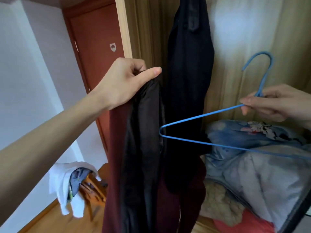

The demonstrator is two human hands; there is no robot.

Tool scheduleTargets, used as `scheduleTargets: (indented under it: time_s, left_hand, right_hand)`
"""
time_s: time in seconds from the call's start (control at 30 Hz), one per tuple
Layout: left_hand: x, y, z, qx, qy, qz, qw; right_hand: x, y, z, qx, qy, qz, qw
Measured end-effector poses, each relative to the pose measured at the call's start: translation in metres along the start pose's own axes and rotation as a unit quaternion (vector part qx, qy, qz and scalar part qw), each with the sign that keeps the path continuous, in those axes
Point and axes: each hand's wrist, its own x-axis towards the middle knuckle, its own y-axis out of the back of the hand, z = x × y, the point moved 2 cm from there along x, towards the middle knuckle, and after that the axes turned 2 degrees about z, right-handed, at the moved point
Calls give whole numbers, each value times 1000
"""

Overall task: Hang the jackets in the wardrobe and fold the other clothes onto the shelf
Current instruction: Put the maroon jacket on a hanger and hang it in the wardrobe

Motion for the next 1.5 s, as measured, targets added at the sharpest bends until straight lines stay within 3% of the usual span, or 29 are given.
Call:
scheduleTargets:
  time_s: [0.13,0.3,0.47,0.6,0.8,1.03,1.23,1.33,1.5]
  left_hand:
    - [-14,-11,-4,34,21,-5,999]
    - [-27,-22,-10,118,33,29,992]
    - [-39,-40,-2,214,-50,15,975]
    - [-40,-32,-25,234,-28,-3,972]
    - [-49,-25,-53,228,20,2,974]
    - [-51,-48,-30,215,10,8,977]
    - [-70,-65,-7,277,43,29,960]
    - [-86,-69,7,300,5,44,953]
    - [-95,-51,5,131,-13,-6,991]
  right_hand:
    - [6,-41,-15,16,45,-21,999]
    - [8,-91,-22,30,76,32,996]
    - [8,-135,-26,-20,76,1,997]
    - [5,-107,-24,-40,64,-41,996]
    - [3,-55,-24,68,-6,-45,997]
    - [26,-145,-35,-18,81,19,996]
    - [27,-176,-15,110,50,111,986]
    - [16,-182,-5,161,64,147,974]
    - [9,-177,14,209,63,171,961]
